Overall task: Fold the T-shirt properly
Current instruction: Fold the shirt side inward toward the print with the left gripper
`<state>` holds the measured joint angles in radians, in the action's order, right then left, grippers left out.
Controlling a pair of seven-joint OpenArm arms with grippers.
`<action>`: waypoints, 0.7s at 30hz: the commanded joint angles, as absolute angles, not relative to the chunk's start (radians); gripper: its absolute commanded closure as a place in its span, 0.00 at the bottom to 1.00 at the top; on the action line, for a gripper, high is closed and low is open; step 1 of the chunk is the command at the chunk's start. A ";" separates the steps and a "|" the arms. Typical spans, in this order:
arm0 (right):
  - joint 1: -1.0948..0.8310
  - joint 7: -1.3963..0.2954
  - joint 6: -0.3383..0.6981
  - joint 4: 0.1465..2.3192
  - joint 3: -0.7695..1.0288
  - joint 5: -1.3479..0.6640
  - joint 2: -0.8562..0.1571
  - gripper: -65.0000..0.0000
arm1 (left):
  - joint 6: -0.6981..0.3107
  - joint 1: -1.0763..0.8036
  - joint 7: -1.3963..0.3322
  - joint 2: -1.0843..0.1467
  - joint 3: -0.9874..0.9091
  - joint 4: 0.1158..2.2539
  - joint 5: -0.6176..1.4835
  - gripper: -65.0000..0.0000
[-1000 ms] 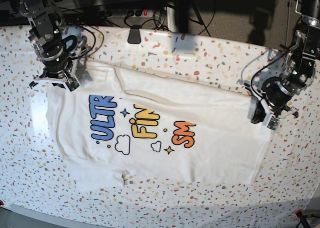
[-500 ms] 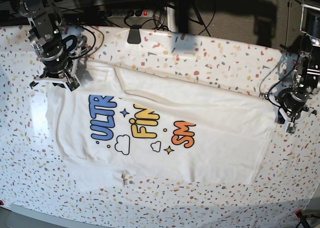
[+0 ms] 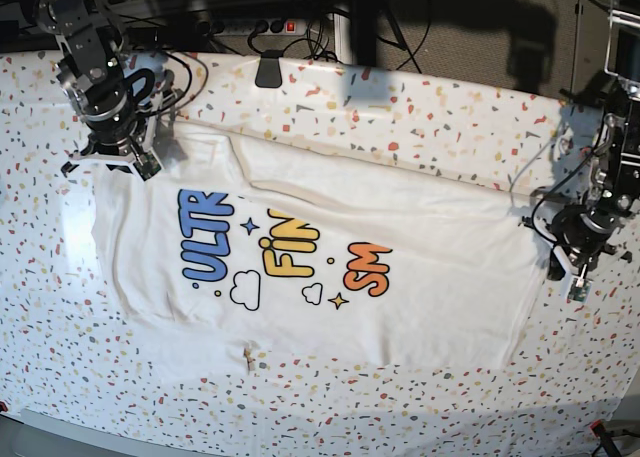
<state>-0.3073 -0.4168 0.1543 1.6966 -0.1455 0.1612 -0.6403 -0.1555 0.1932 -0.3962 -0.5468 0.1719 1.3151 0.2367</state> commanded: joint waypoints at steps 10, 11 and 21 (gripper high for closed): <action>-0.288 -0.404 0.113 1.711 -0.137 0.171 -0.657 0.70 | -0.146 0.174 -0.420 -0.557 0.165 1.370 0.324 1.00; -0.282 -0.405 0.087 1.711 -0.137 0.171 -0.656 0.69 | -0.146 0.169 -0.423 -0.557 0.165 1.370 0.329 1.00; -0.236 -0.406 -0.038 1.715 -0.137 0.170 -0.656 0.69 | -0.146 0.121 -0.430 -0.558 0.165 1.370 0.342 0.87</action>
<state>-0.2493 -0.4236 -0.0223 1.6970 -0.1455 0.1600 -0.6399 -0.1528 0.1085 -0.4496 -0.5400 0.1719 1.3514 0.3382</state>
